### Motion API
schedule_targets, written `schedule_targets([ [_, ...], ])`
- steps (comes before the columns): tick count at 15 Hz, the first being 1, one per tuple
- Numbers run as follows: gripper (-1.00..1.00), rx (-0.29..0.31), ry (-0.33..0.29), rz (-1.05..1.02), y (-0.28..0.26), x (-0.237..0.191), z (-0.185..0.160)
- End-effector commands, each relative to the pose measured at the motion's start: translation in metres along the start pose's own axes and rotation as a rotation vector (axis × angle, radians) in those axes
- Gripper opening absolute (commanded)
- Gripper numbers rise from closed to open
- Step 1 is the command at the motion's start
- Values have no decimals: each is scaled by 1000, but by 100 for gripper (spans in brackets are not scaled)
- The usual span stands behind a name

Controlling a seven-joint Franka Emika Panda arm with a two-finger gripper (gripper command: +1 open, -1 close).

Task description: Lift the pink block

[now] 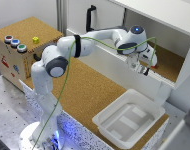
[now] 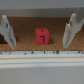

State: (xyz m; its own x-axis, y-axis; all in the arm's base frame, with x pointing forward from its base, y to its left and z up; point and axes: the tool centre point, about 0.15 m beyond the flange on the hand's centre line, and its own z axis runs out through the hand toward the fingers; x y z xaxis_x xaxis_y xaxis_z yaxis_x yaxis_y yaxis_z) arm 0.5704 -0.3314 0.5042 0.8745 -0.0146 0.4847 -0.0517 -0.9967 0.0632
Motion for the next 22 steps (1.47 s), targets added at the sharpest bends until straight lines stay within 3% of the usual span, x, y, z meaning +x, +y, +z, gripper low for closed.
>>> schedule_targets([
  [1, 100, 147, 15, 6, 24, 53, 36],
  [11, 100, 180, -32, -154, 20, 111, 77],
  [16, 100, 185, -21, -154, 20, 121, 82],
  [17, -100, 193, -21, -150, 20, 121, 83],
  [22, -100, 201, -39, -143, 16, 113, 87],
])
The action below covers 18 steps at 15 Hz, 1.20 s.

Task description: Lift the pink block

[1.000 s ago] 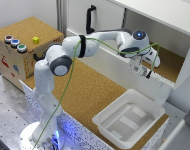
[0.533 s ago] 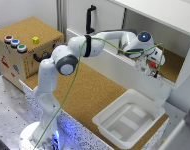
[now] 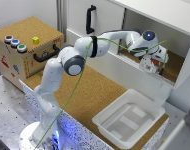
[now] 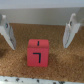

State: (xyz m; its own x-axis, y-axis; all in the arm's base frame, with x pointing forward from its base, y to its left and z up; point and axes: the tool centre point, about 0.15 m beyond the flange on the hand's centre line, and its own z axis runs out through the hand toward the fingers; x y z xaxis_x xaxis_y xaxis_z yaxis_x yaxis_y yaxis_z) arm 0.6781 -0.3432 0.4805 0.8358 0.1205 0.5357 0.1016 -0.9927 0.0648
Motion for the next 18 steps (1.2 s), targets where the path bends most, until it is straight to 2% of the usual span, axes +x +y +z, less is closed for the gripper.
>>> schedule_targets([
  [1, -100, 134, -102, -2, 15, 25, 16],
  [7, -100, 92, -121, 17, 5, 9, 8],
  [11, -100, 58, -49, 67, 4, 2, -37],
  [13, -100, 66, -3, 61, 0, -2, -70],
  [17, -100, 63, 16, 14, -21, -28, -103],
  [18, -100, 79, 4, 15, -26, -36, -105],
])
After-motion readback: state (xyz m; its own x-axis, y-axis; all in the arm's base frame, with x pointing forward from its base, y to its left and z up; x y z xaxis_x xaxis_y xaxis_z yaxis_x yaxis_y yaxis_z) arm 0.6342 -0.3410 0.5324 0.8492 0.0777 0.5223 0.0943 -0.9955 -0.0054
